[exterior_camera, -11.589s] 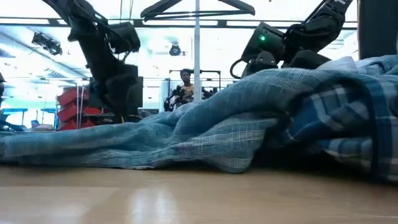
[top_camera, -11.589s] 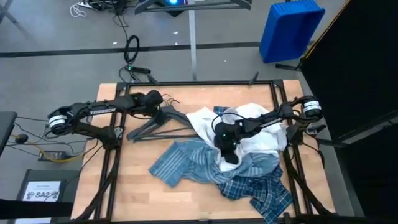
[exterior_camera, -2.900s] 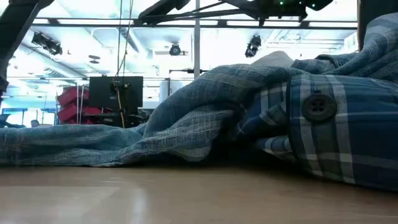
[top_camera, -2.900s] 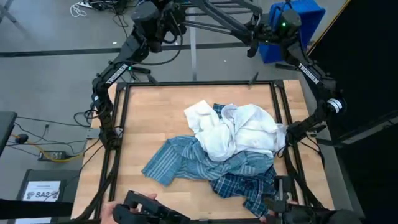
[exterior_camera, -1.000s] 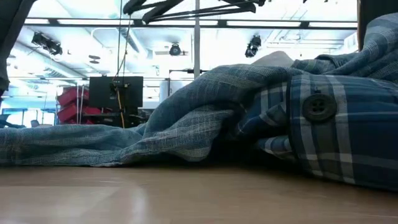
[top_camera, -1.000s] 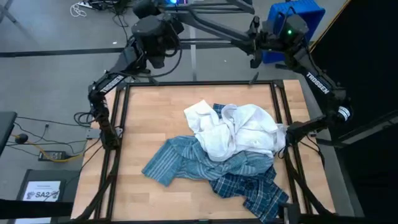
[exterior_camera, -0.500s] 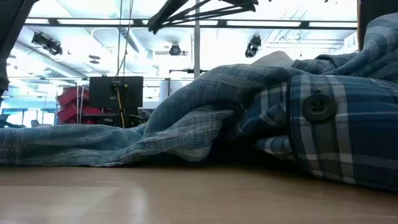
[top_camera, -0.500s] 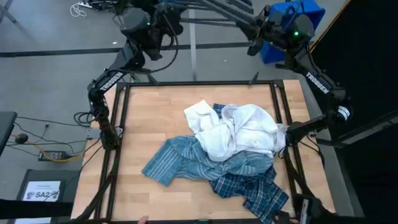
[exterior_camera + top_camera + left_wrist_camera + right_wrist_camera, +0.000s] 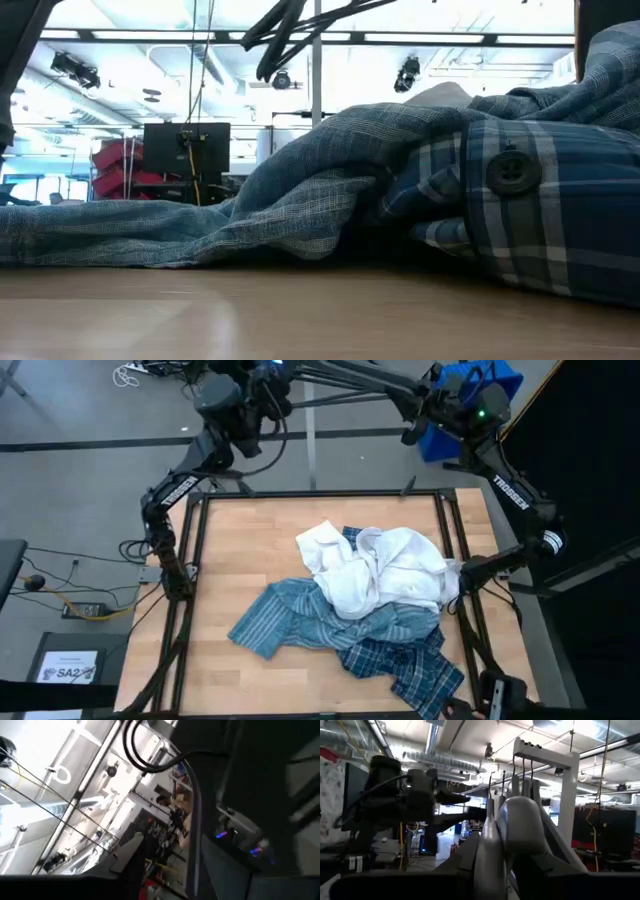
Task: Hang clothes
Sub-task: Hang the black hangers on the hanging rack, then hang the black hanger on the hanging rack
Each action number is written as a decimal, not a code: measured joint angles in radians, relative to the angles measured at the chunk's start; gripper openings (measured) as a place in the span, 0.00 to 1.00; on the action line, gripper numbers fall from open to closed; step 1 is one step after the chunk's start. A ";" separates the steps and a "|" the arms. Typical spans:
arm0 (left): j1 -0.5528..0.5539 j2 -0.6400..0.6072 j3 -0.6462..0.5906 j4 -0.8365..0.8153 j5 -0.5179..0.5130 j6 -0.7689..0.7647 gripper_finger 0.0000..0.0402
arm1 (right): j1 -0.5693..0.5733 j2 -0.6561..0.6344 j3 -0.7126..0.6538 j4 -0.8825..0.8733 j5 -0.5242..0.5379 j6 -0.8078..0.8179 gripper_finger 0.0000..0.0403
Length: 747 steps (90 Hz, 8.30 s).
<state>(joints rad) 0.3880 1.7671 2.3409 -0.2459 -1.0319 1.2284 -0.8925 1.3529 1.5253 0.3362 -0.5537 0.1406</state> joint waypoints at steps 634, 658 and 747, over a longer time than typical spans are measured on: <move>0.144 -0.007 -0.137 -0.435 0.120 -0.291 0.42 | -0.241 0.074 -0.025 -0.626 -0.083 -0.110 0.43; 0.138 -0.042 -0.138 -0.279 0.123 -0.203 0.42 | -0.157 0.058 -0.042 -0.647 -0.021 -0.155 0.39; -0.057 -0.111 -0.712 -0.186 0.642 -0.834 0.42 | 0.227 0.061 -0.692 -0.616 0.440 -0.203 0.39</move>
<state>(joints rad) 0.3313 1.6562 1.6291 -0.4318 -0.3903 0.3942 -0.6651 1.4143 0.8331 -0.2796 -0.1132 -0.0625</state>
